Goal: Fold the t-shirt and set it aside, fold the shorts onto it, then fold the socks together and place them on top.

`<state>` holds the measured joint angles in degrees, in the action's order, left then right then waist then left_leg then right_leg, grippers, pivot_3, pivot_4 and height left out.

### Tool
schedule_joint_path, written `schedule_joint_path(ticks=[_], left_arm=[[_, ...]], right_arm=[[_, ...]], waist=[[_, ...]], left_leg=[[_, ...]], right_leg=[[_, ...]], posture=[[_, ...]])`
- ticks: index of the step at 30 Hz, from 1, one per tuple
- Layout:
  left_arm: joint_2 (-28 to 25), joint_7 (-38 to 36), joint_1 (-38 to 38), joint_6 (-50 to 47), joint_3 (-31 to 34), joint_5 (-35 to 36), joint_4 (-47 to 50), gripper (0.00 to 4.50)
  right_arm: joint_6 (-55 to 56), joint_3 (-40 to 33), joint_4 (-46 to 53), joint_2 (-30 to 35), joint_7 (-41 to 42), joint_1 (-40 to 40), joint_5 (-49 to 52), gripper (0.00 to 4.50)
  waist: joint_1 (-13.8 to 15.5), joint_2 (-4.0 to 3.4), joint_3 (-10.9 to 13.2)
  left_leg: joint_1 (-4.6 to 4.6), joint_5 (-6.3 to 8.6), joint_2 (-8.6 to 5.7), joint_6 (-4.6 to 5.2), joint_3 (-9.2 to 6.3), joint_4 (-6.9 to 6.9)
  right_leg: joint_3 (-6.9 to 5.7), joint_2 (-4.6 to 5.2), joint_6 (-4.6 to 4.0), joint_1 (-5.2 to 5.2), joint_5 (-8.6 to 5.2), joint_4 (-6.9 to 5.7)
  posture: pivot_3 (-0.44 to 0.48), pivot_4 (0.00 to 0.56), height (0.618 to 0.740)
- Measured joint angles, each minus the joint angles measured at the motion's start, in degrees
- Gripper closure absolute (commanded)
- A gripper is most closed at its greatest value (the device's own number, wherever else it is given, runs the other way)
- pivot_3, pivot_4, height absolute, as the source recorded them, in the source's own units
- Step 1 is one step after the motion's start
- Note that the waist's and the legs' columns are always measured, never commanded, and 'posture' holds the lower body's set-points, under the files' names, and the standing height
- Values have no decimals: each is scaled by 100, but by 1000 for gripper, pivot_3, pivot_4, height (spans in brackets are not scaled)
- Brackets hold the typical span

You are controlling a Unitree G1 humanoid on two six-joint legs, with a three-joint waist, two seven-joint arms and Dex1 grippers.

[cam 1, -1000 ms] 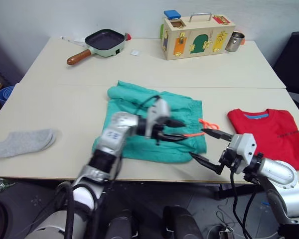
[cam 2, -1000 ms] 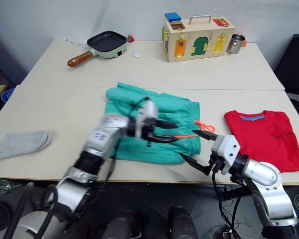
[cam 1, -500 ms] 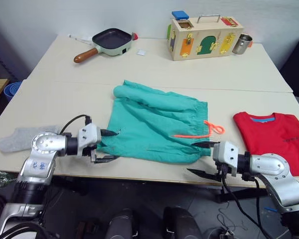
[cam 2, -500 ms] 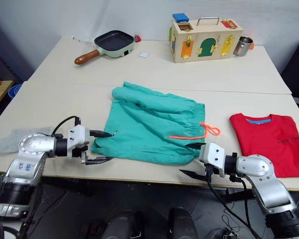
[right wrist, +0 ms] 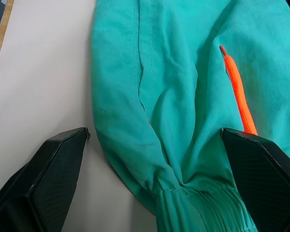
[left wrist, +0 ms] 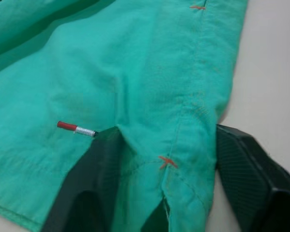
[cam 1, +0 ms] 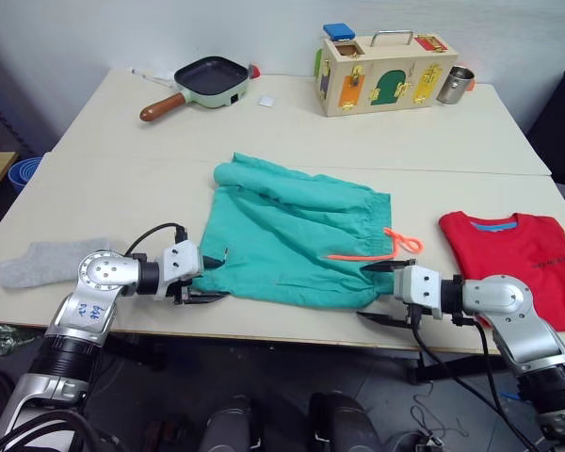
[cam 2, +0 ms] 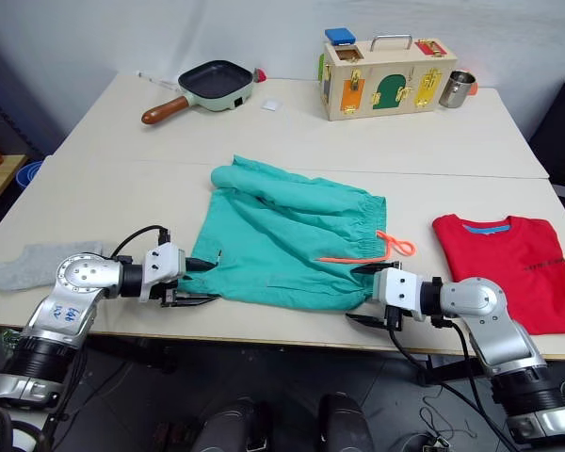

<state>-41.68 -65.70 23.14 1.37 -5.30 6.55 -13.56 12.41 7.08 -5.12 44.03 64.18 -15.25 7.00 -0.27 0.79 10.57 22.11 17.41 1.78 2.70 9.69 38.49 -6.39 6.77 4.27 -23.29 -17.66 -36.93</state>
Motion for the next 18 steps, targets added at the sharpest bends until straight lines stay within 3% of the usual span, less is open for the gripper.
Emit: schedule_joint_path(ticks=[2,7,15,18], left_arm=[[-112,-122,-46,-1,-31,23,46,3044],[-358,-330,-337,-409,36,233,424,4500],[-371,-306,-531,-722,121,352,720,4500],[-423,-309,-638,-781,132,355,900,4500]], right_arm=[[57,43,-75,0,53,-66,-9,0],[140,87,-237,0,212,-135,-1,1662],[120,96,-421,-50,168,-242,-58,4396],[115,134,-429,-87,165,-276,-60,4459]], waist=[[-6,-5,-8],[-132,-25,-27],[-136,-26,-28],[-141,-26,-28]], left_leg=[[-1,0,1,-1,0,-3],[-5,-2,2,-7,1,-19],[-3,-2,2,-8,3,-22],[-3,-2,2,-8,5,-25]], right_leg=[[0,0,0,0,0,0],[1,-1,-6,-2,-3,0],[3,-2,-7,-6,-4,3],[4,-3,-9,-9,-5,3]], posture=[[0,150,740],[0,150,740],[0,150,740],[0,150,740]])
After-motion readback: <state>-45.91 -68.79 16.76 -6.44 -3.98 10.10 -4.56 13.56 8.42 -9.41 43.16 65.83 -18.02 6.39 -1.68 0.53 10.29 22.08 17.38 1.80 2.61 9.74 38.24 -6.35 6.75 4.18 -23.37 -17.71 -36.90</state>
